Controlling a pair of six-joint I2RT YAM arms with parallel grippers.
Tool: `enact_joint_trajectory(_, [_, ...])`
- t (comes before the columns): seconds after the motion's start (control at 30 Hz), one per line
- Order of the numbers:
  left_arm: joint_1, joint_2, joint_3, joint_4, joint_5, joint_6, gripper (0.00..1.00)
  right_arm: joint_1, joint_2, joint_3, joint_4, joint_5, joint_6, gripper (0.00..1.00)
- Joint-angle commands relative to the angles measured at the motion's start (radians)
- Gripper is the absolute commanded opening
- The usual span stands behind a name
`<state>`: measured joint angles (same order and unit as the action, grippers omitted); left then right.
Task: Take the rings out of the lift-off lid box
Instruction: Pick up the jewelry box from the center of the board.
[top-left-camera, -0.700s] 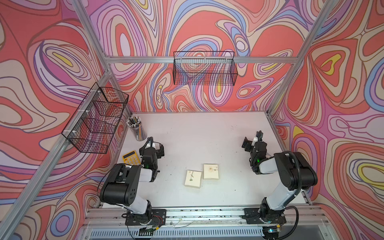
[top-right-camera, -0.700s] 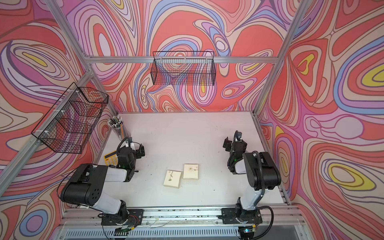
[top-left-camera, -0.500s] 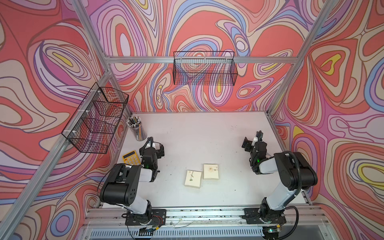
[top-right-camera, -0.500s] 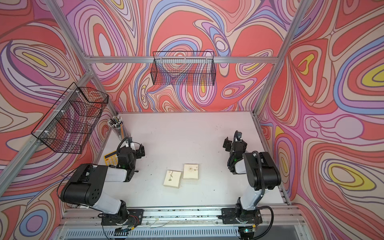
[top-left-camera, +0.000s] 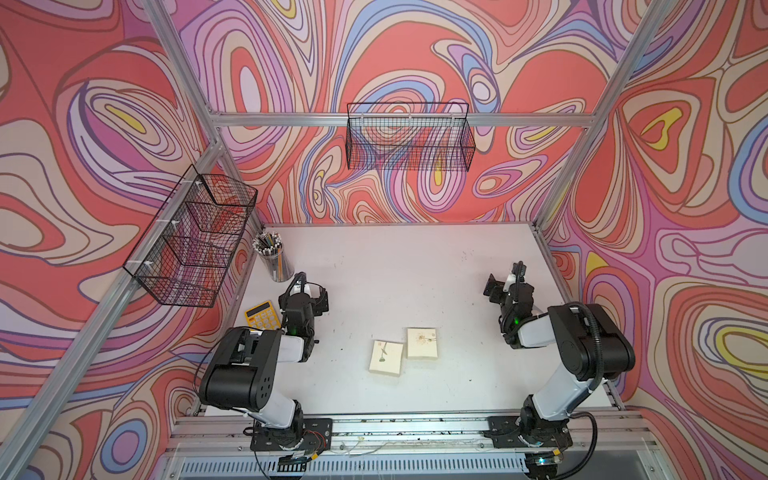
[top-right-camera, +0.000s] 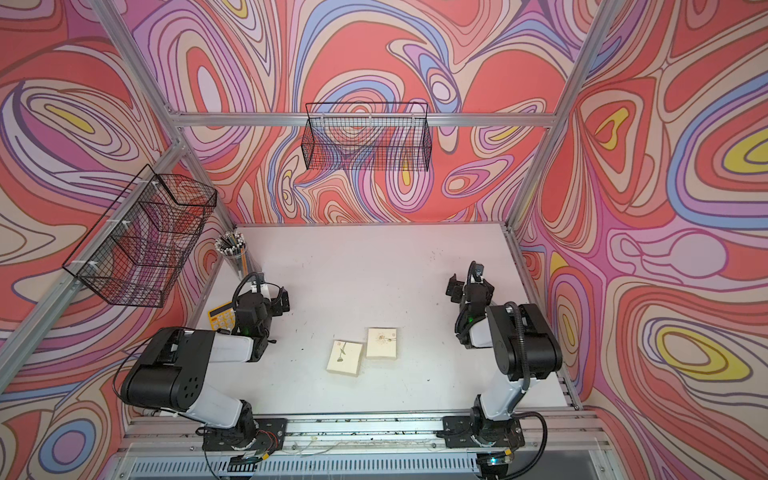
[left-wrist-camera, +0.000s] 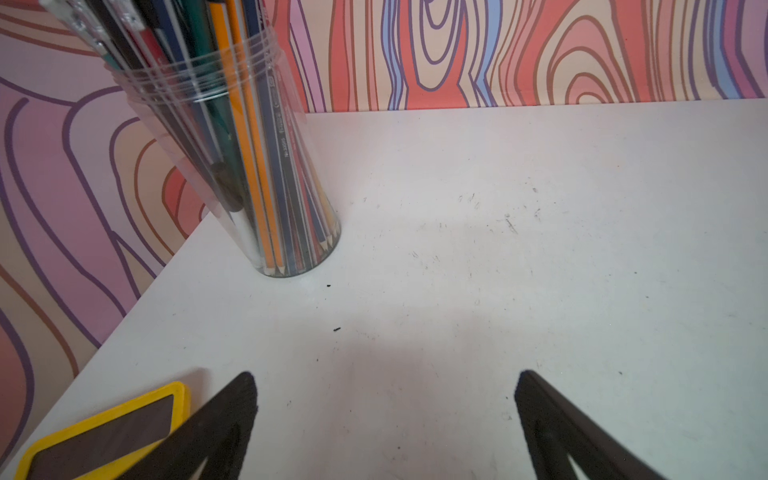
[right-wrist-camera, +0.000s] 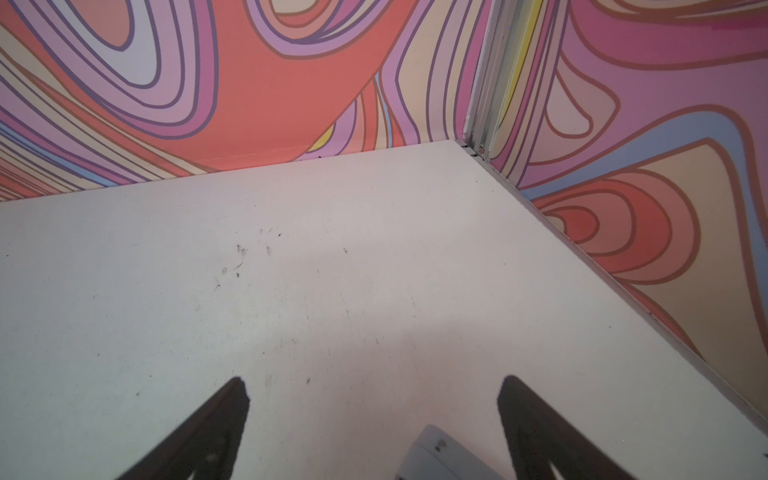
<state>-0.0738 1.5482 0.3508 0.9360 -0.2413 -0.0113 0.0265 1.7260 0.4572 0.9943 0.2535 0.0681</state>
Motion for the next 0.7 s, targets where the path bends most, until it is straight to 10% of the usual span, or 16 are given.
enact_joint_trajectory(0.0, [0.005,0.001,0.008,0.002,0.01,0.005,1.0,0.0,-0.008,-0.01,0.013,0.003,-0.01,0.98])
enact_joint_trajectory(0.43, [-0.002,-0.109,-0.016,-0.045,-0.002,0.006,1.0,0.007,-0.051,-0.027,0.01,0.016,-0.015,0.98])
enact_joint_trajectory(0.67, [-0.096,-0.346,0.07,-0.358,-0.165,-0.014,1.0,0.042,-0.204,0.14,-0.426,0.145,0.037,0.98])
